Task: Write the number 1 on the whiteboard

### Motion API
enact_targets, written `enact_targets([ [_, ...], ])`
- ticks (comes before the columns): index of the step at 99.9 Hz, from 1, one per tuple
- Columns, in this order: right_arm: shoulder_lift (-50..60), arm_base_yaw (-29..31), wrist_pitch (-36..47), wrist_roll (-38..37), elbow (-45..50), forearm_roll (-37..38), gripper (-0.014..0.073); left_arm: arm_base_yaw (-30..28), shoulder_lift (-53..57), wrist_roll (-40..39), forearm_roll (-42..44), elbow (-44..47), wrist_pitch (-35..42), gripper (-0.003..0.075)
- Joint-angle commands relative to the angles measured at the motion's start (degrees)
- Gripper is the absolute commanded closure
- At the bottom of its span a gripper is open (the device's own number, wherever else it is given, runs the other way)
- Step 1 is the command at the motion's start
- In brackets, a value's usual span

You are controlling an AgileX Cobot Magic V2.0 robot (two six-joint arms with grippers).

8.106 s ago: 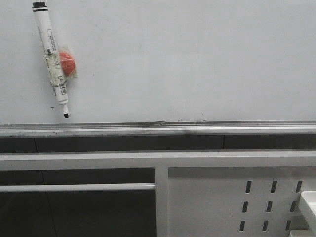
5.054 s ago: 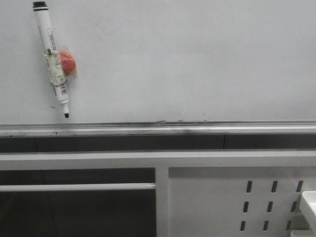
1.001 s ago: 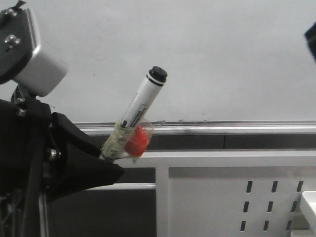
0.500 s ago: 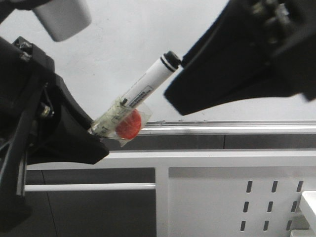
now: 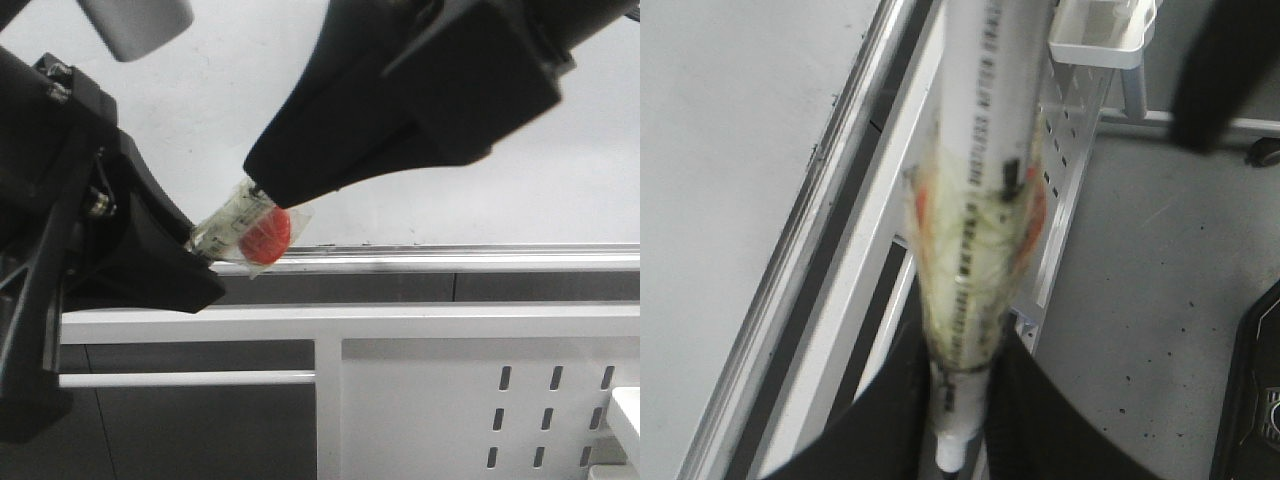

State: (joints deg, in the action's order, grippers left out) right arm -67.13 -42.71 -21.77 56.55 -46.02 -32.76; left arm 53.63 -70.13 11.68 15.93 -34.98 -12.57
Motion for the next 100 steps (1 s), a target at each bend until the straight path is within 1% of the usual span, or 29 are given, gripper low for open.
enact_targets([
  [1,0.9,-0.1,2.4,0.3,-2.1,-0.8,0.0257,0.4,1.5,-0.1,0.2,-1.8,3.4,0.074],
  [14,0.9,-0.1,1.3,0.3,-2.1,-0.9,0.0259,0.4,1.5,-0.1,0.2,-1.8,3.4,0.074],
  [21,0.9,-0.1,1.1,0.3,-2.1,-0.9,0.0312,0.4,1.5,-0.1,0.3,-1.8,3.4,0.074],
  [28,0.9,-0.1,1.1,0.3,-2.1,-1.2,0.0431,0.4,1.5,-0.1,0.3,-1.8,3.4,0.074],
  [33,0.9,-0.1,1.1,0.3,-2.1,-1.9,0.0549,0.4,1.5,-0.1,0.3,-1.8,3.4,0.074],
  [37,0.9,-0.1,1.1,0.3,-2.1,-2.7,0.062,0.4,1.5,-0.1,0.3,-1.8,3.4,0.074],
  [39,0.9,-0.1,1.1,0.3,-2.1,-2.9,0.0673,0.4,1.5,-0.1,0.4,-1.8,3.4,0.074],
  [69,0.9,-0.1,1.1,0.3,-2.1,-3.5,0.0667,0.4,1.5,-0.1,0.4,-1.8,3.5,0.074],
  [85,0.9,-0.1,0.6,0.3,-2.1,-3.5,0.0667,0.4,1.5,-0.1,0.4,-1.8,6.2,0.0735],
  [88,0.9,-0.1,0.5,0.3,-2.1,-3.5,0.0667,0.4,1.5,-0.1,0.4,-1.8,7.1,0.0721],
  [92,0.9,-0.1,0.5,0.3,-2.1,-3.5,0.0667,0.4,1.5,-0.1,0.4,-1.8,8.5,0.0678],
  [95,0.9,-0.1,0.5,0.3,-2.1,-3.6,0.0667,0.4,1.7,-0.1,0.4,-1.8,9.3,0.0634],
  [99,0.9,-0.1,0.5,0.2,-2.1,-4.1,0.0667,0.4,1.8,-0.1,0.2,-1.8,10.3,0.055],
  [100,0.9,-0.1,0.5,0.2,-2.1,-4.4,0.0667,0.4,2.0,-0.1,0.1,-1.8,10.4,0.0519],
])
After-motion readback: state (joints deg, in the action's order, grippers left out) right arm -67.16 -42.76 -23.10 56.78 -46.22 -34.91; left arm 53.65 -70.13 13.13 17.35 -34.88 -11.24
